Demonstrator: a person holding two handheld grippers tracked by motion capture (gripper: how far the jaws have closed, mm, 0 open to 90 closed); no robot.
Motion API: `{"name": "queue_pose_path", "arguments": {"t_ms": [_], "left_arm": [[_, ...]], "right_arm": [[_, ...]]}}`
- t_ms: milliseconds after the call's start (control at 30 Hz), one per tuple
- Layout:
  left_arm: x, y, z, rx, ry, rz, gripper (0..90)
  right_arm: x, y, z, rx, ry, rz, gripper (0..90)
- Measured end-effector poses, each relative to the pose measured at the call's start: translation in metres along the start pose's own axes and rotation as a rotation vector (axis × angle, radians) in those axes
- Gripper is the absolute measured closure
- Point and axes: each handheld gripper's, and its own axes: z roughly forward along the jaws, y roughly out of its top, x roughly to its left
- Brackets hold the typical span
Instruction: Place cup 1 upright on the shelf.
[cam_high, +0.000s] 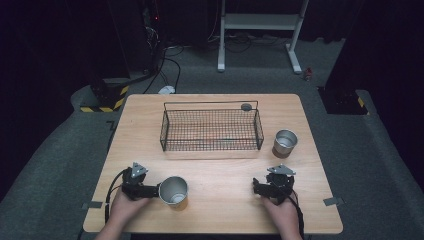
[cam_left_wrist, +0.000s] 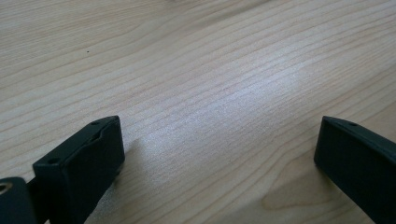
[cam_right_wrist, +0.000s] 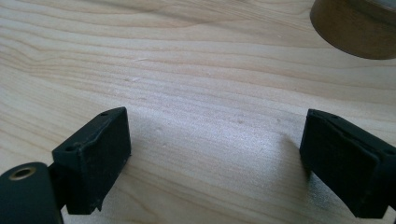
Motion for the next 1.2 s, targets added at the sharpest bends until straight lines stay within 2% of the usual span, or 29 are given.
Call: {"name": "queue_pose_path", "arguments": {"t_ms": [867, 1033, 1200], "left_arm": [[0.0005, 0.0010, 0.0000, 0.005, -0.001, 0.009, 2.1], [0.0004, 0.0015, -0.0014, 0.004, -0.013, 0.010, 6.8], [0.0015, 0.0026, -0.0025, 0.016, -0.006, 0.008, 7.0]], "right_arm": [[0.0004, -0.0003, -0.0004, 0.000, 0.003, -0.004, 8.7], [0.0004, -0.0003, -0.0004, 0.000, 0.003, -0.004, 8.7], [0.0004, -0.0003, -0.0004, 0.000, 0.003, -0.004, 8.7]]}}
